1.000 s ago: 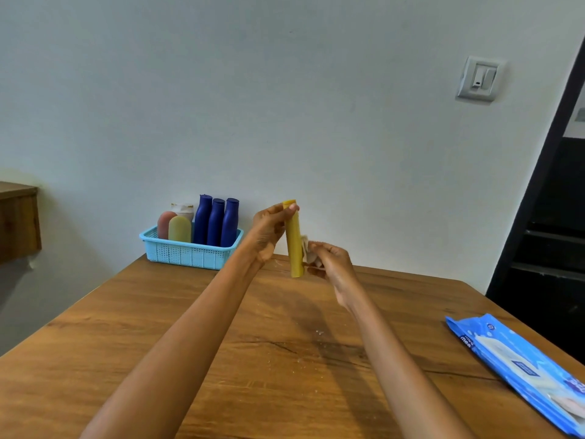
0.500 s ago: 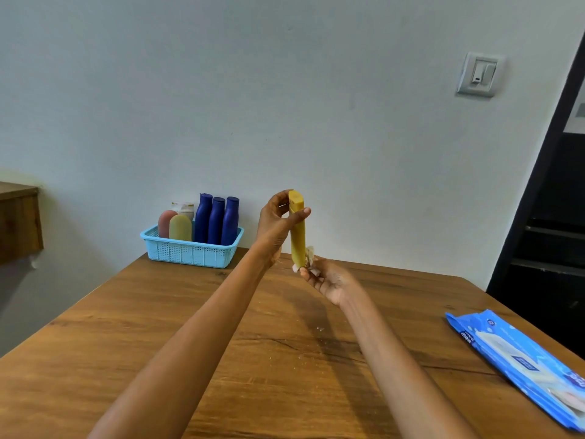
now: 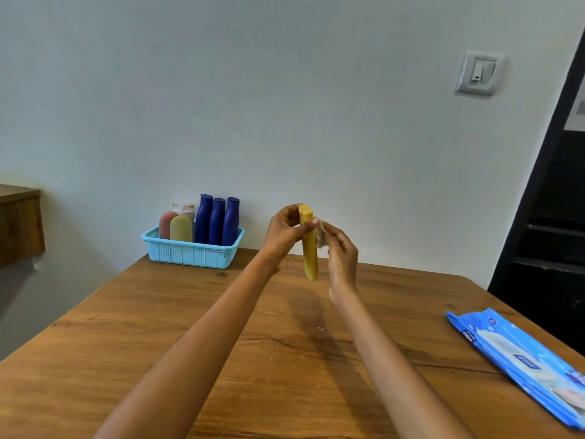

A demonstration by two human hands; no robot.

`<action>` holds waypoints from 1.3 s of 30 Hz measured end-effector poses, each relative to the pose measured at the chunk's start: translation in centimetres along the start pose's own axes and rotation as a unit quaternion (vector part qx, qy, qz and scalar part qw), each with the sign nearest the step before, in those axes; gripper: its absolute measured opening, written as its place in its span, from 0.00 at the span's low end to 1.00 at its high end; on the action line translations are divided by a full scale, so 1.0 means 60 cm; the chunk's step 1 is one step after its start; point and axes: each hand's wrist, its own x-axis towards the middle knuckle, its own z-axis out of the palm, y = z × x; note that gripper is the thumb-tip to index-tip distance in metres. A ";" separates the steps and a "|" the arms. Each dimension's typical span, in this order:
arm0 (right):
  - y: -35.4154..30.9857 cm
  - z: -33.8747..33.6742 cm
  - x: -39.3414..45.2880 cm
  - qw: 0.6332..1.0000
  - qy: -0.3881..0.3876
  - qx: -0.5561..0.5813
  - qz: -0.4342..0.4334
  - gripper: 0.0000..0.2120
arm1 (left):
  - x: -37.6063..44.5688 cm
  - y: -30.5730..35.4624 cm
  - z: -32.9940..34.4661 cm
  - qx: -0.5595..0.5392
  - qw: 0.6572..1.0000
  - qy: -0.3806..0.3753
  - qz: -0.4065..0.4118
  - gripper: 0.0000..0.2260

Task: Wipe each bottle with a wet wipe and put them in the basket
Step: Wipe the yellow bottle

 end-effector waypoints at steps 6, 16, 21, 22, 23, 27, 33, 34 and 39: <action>0.026 -0.015 0.000 0.981 -0.014 -0.163 -0.100 0.09 | 0.003 0.014 -0.007 -0.040 0.999 0.020 -0.008 0.20; 0.050 -0.025 0.003 0.975 -0.063 -0.212 0.027 0.09 | 0.004 0.021 -0.025 -0.035 0.999 0.035 -0.009 0.25; 0.015 0.014 0.007 0.988 -0.095 -0.118 0.013 0.07 | -0.002 0.013 -0.044 0.040 0.999 0.028 0.011 0.28; 0.008 0.026 0.007 0.990 -0.101 -0.095 0.016 0.07 | -0.003 0.012 -0.053 0.052 0.998 0.029 0.018 0.28; 0.002 0.039 0.008 0.991 -0.111 -0.074 0.019 0.07 | -0.003 0.010 -0.063 0.063 0.997 0.034 0.025 0.27; -0.024 0.097 0.014 0.989 -0.135 0.029 0.055 0.09 | 0.004 0.017 -0.116 0.104 0.992 0.062 0.033 0.20; -0.025 0.172 0.037 0.979 -0.046 0.113 0.163 0.06 | 0.033 0.068 -0.202 0.143 0.981 0.116 0.059 0.17; -0.020 0.182 0.039 0.976 -0.047 0.114 0.180 0.07 | 0.039 0.076 -0.218 0.158 0.978 0.120 0.067 0.16; -0.008 0.231 0.043 0.977 -0.087 0.073 0.180 0.05 | 0.073 0.103 -0.277 0.192 0.972 0.118 0.068 0.16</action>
